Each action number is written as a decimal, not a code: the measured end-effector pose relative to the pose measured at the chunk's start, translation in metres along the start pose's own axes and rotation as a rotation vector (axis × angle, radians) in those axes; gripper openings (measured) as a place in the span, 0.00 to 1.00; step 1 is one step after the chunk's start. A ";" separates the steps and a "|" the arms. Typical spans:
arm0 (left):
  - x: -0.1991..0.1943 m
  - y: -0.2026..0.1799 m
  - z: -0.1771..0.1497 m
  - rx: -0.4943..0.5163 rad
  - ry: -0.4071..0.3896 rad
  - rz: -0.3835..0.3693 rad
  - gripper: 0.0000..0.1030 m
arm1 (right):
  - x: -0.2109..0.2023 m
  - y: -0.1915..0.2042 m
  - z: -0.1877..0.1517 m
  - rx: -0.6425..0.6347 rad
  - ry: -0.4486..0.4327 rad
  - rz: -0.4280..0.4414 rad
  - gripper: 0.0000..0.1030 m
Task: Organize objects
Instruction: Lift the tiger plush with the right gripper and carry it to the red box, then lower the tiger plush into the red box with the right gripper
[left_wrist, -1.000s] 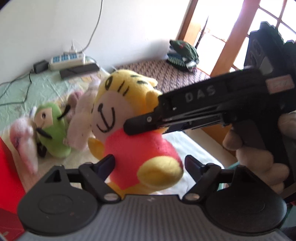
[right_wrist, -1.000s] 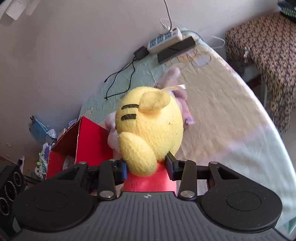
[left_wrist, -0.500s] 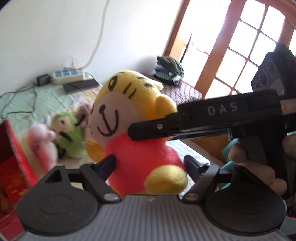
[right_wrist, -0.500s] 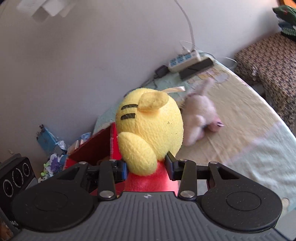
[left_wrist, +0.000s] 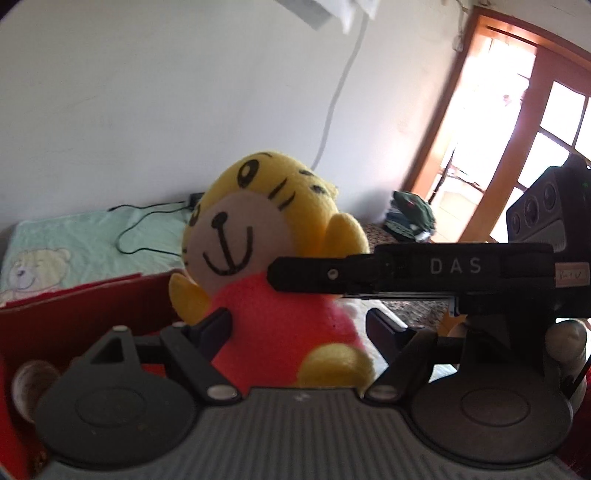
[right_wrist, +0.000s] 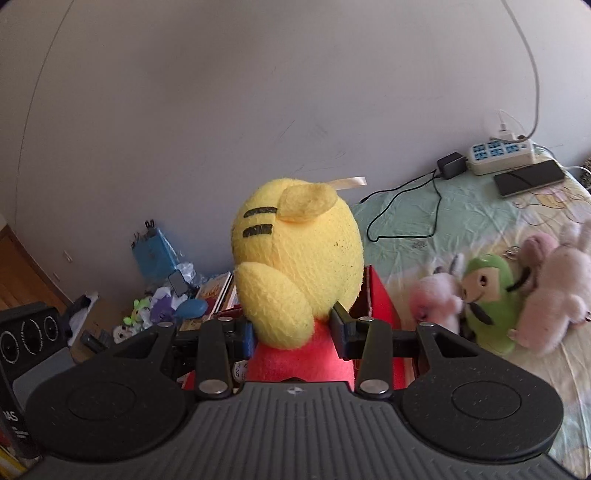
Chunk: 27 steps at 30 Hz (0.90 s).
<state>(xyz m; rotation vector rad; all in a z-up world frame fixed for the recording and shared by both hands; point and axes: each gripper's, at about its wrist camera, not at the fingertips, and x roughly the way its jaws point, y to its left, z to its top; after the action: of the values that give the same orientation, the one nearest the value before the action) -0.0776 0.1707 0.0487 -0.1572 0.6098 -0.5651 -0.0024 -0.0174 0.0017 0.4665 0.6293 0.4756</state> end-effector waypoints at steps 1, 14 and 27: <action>0.002 0.006 -0.002 -0.015 0.005 0.015 0.76 | 0.008 0.001 -0.001 -0.009 0.010 -0.001 0.40; 0.060 0.058 -0.031 -0.156 0.169 0.118 0.76 | 0.091 0.003 -0.015 -0.111 0.199 -0.133 0.42; 0.084 0.076 -0.037 -0.168 0.244 0.106 0.78 | 0.101 -0.017 -0.021 -0.001 0.241 -0.146 0.49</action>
<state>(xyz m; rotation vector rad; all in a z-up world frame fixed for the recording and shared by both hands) -0.0084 0.1894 -0.0459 -0.2144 0.8980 -0.4327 0.0604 0.0302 -0.0677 0.3618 0.8894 0.3959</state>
